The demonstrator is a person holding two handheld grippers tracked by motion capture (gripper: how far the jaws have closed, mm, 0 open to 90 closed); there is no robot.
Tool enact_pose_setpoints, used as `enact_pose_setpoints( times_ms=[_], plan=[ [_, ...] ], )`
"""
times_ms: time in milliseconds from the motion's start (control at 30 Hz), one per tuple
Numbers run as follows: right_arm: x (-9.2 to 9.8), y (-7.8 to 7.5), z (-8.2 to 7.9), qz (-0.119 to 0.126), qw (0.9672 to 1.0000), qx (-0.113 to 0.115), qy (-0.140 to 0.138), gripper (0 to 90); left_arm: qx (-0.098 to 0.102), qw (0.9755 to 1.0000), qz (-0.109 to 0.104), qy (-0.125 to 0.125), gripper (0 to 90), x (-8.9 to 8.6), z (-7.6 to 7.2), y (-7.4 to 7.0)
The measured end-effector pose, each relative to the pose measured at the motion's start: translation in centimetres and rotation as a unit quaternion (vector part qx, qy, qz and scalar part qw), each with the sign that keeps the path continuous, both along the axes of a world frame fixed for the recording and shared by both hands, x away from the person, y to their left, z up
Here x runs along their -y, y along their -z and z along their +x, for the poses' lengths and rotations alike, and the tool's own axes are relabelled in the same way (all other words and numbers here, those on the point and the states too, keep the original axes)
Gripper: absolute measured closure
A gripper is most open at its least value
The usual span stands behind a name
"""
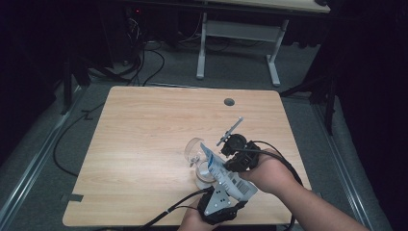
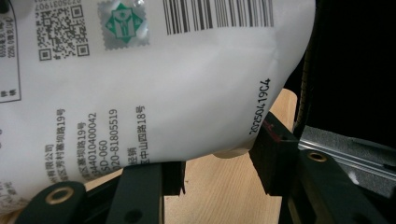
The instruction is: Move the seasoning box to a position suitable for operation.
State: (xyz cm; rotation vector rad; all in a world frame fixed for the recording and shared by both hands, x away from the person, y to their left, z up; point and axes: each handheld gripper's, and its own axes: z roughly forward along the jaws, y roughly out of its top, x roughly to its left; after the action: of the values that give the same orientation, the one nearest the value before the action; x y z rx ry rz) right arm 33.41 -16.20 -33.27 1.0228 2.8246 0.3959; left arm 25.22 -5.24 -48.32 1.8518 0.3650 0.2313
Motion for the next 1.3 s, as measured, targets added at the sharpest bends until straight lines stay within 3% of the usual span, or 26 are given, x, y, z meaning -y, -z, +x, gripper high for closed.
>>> enact_pose_setpoints(
  times_ms=[1300],
  plan=[
    [-0.28,-0.09,0.08,-0.004,1.0000,0.001,-0.006,89.6,-0.001,1.0000,-0.007,-0.003,59.3,-0.04,-0.06,-0.10]
  ],
)
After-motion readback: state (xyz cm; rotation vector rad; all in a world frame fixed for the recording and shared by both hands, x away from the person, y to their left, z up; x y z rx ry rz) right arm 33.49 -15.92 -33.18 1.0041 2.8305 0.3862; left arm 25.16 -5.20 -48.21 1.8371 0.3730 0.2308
